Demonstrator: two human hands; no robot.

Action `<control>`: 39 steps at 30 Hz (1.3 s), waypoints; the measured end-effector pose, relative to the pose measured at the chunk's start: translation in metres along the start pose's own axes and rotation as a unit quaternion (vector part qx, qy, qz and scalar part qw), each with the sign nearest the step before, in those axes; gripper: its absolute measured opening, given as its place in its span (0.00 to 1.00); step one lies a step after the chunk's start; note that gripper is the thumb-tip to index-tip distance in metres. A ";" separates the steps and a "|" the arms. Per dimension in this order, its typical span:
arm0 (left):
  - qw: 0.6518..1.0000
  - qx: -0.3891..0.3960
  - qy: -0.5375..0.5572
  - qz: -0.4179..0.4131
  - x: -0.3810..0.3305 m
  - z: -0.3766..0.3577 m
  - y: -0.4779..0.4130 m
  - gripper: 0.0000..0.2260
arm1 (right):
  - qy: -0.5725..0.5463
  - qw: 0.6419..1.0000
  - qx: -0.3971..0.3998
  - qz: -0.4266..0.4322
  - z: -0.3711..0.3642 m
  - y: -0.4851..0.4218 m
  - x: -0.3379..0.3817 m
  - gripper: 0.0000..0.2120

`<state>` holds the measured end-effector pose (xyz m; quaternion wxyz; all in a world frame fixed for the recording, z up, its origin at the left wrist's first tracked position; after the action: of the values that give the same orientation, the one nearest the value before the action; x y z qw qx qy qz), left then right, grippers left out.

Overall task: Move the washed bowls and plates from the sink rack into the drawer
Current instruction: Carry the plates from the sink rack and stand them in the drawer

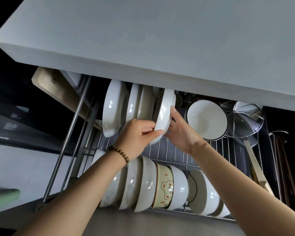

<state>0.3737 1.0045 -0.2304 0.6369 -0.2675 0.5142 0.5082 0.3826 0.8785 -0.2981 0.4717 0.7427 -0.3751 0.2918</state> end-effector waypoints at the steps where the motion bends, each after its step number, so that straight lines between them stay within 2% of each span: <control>1: 1.000 -0.001 0.000 0.004 0.000 0.001 0.000 0.05 | 0.002 1.000 -0.002 0.000 -0.001 -0.001 -0.001 0.52; 3: 1.000 0.009 -0.001 0.006 0.000 0.002 0.001 0.03 | -0.003 1.000 -0.004 0.003 0.001 -0.002 -0.004 0.51; 6: 1.000 0.018 -0.011 0.005 0.002 0.002 0.006 0.13 | -0.017 1.000 -0.003 -0.003 0.003 -0.001 -0.010 0.42; 8: 1.000 0.018 -0.006 0.013 0.004 0.002 0.007 0.08 | -0.017 1.000 -0.004 -0.011 0.002 -0.001 -0.013 0.35; 9: 1.000 0.015 0.000 0.020 0.005 0.003 0.007 0.04 | -0.012 1.000 -0.007 -0.014 0.003 -0.003 -0.014 0.34; 11: 1.000 0.002 -0.002 0.029 0.011 0.005 0.005 0.03 | -0.002 1.000 -0.018 -0.020 0.005 -0.009 -0.017 0.40; 13: 0.999 -0.008 -0.009 0.030 0.015 0.007 0.002 0.05 | 0.009 0.999 -0.026 -0.031 0.006 -0.017 -0.019 0.50; 15: 0.999 -0.016 -0.007 0.033 0.020 0.009 -0.002 0.14 | 0.013 0.999 -0.021 -0.042 0.004 -0.024 -0.020 0.57; 17: 0.999 -0.020 -0.003 0.034 0.024 0.011 -0.004 0.24 | 0.002 0.999 -0.022 -0.043 0.003 -0.029 -0.021 0.55; 19: 0.999 -0.021 -0.001 0.035 0.027 0.011 -0.007 0.28 | -0.008 0.999 -0.029 -0.036 0.004 -0.033 -0.022 0.50; 20: 0.999 -0.025 -0.003 0.037 0.027 0.011 -0.007 0.28 | -0.010 0.999 -0.033 -0.038 0.004 -0.034 -0.022 0.48; 24: 0.998 -0.045 -0.023 0.045 0.027 0.011 -0.010 0.18 | -0.013 0.997 -0.044 -0.060 0.002 -0.035 -0.025 0.49; 28: 0.995 -0.063 -0.050 0.060 0.029 0.009 -0.012 0.10 | 0.002 0.998 -0.045 -0.047 0.001 -0.033 -0.022 0.37; 30: 0.994 -0.074 -0.064 0.056 0.025 0.008 -0.012 0.07 | 0.000 0.998 -0.045 -0.046 0.001 -0.033 -0.021 0.36; 32: 0.991 -0.077 -0.096 0.044 0.019 0.008 -0.012 0.08 | -0.003 0.998 -0.046 -0.050 0.000 -0.032 -0.019 0.37; 36: 0.980 -0.078 -0.181 0.030 0.014 0.011 -0.013 0.16 | -0.014 0.997 -0.050 -0.051 0.002 -0.031 -0.020 0.36; 39: 0.981 -0.061 -0.183 0.033 0.013 0.012 -0.012 0.15 | -0.014 0.998 -0.040 -0.049 0.000 -0.029 -0.019 0.36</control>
<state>0.3890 1.0160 -0.2411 0.6860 -0.1911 0.3656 0.5994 0.3962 0.8922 -0.3271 0.5100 0.7446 -0.3558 0.2427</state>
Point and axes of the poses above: each hand's wrist, its own y-axis away from the middle knuckle, its own z-axis out of the back of the hand, x = y × z, the point moved 7 cm from there along -y, towards the middle knuckle, and after that the axes turned 3 degrees about -y, right-handed, at the moved point
